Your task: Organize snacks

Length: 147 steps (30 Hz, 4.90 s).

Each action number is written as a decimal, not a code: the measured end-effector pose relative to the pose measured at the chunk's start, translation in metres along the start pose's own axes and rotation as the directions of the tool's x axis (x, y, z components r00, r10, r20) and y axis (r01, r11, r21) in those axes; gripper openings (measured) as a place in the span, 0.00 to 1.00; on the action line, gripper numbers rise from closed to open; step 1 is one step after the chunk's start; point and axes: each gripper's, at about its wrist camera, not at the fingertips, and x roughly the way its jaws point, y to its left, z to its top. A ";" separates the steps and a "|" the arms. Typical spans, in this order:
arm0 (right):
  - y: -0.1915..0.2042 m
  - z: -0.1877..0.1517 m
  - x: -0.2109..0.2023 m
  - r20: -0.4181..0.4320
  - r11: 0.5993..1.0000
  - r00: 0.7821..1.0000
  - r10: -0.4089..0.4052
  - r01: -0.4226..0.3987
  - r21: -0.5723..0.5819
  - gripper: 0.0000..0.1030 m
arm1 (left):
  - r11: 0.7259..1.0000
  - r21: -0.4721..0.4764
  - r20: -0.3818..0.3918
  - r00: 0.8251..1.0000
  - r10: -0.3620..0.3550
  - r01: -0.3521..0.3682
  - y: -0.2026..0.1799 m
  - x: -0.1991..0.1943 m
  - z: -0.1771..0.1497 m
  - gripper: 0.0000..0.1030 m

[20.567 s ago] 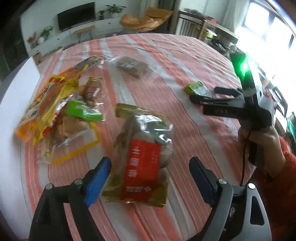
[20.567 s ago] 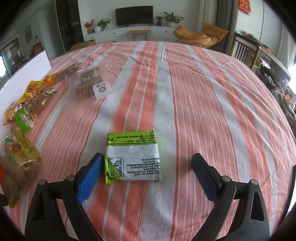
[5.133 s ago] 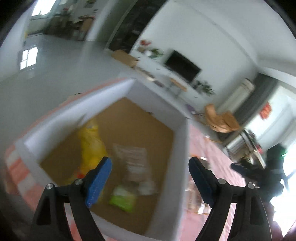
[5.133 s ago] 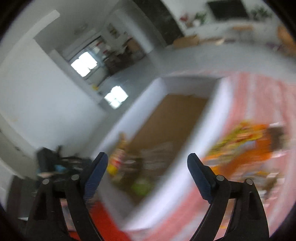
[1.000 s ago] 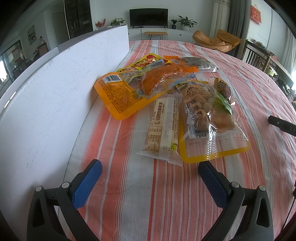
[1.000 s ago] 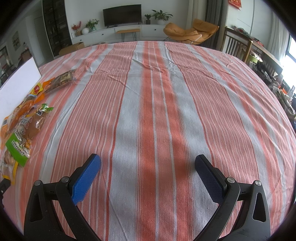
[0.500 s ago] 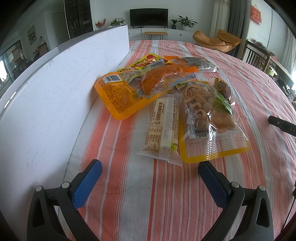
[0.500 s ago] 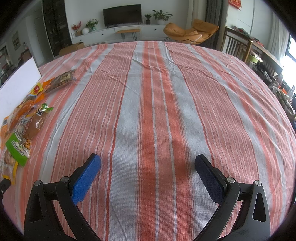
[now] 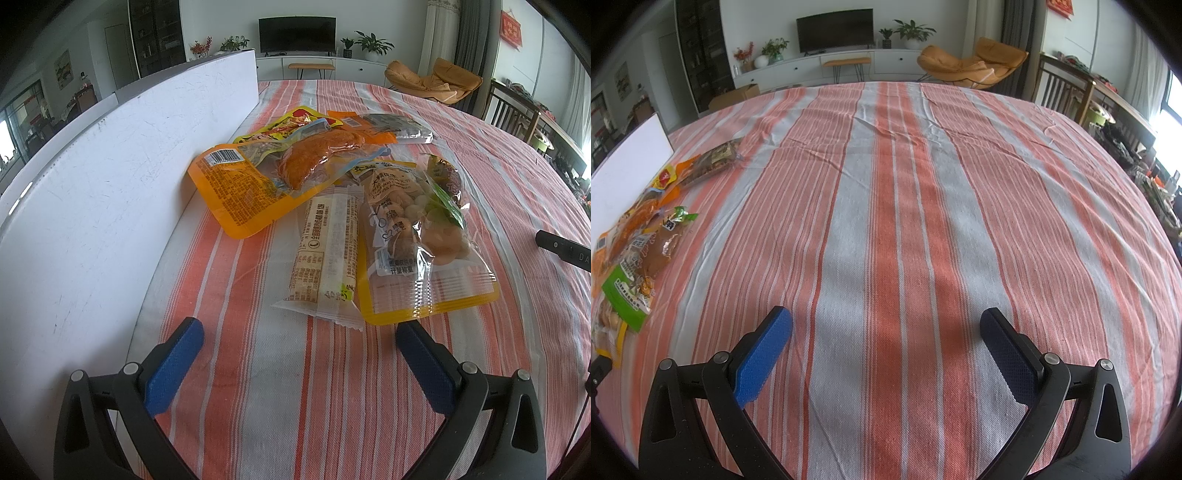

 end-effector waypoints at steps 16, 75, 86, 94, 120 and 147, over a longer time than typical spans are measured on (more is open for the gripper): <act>0.000 0.000 0.000 0.000 1.000 1.000 0.000 0.000 0.000 1.00 | 1.000 0.000 0.000 1.000 0.000 0.000 0.000 0.000 0.000 1.00; 0.000 0.000 0.000 0.000 1.000 1.000 0.000 0.000 0.000 1.00 | 1.000 0.000 0.001 1.000 -0.001 0.001 0.000 0.001 0.000 1.00; 0.000 0.000 0.000 0.000 1.000 1.000 0.000 0.000 0.000 1.00 | 1.000 0.000 0.001 1.000 -0.001 0.001 0.000 0.001 0.000 1.00; 0.000 0.000 0.000 0.000 1.000 1.000 0.000 0.000 0.000 1.00 | 1.000 0.000 0.001 1.000 -0.001 0.001 0.000 0.001 -0.001 1.00; 0.001 0.000 0.000 0.000 1.000 1.000 -0.001 0.001 0.000 1.00 | 1.000 0.001 0.001 1.000 -0.002 0.002 0.000 0.001 0.000 1.00; 0.001 0.000 0.000 -0.001 1.000 1.000 -0.001 0.001 0.000 1.00 | 0.979 0.195 -0.089 0.995 -0.034 0.051 -0.086 0.049 0.085 0.89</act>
